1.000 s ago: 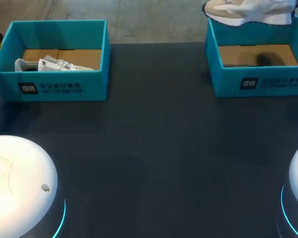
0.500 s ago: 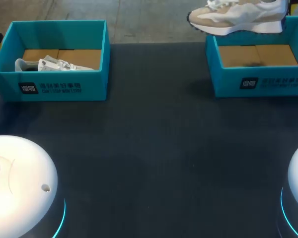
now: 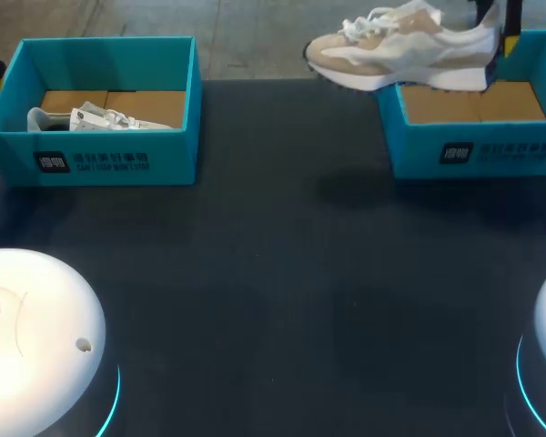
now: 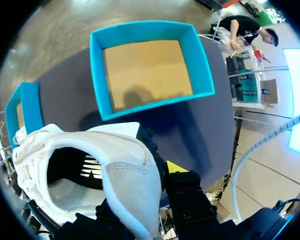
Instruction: Take the shoe out of the shoebox, open the shoe tongue, remove and reinsert the insole, then place the shoe into the shoebox
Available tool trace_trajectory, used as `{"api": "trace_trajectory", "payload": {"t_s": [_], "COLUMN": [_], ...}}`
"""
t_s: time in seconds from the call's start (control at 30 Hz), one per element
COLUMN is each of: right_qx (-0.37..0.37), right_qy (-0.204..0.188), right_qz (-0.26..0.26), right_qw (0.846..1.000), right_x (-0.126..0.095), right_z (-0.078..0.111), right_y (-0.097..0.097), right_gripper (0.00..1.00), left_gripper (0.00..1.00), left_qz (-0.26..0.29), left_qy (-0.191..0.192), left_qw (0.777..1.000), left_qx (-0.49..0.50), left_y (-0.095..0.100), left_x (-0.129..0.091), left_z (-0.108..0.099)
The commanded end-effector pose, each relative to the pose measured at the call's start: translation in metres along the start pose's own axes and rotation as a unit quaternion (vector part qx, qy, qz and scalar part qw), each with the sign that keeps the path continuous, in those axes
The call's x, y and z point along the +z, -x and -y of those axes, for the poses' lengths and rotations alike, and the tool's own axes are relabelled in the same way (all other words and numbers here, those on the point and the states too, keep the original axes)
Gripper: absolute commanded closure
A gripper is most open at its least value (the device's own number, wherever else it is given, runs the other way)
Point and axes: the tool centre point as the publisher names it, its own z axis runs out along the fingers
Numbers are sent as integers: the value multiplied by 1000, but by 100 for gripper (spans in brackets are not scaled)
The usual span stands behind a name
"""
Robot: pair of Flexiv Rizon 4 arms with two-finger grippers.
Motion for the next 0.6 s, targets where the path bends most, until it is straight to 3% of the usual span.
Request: {"api": "trace_trajectory", "payload": {"t_s": [0.03,0.37,0.6], "right_qx": [6,20,30], "right_qy": [173,181,164], "right_qz": [-2,-4,-17], "right_qw": [985,983,986], "right_x": [6,18,27], "right_z": [32,89,109], "right_y": [-12,-50,-61], "right_gripper": [100,100,100], "left_gripper": [0,0,0], "left_qz": [-2,-2,-2], "left_qy": [1,1,1], "left_qw": [1000,1000,1000], "left_qx": [0,0,0], "left_y": [0,0,0], "left_x": [0,0,0], "left_z": [1,1,1]}}
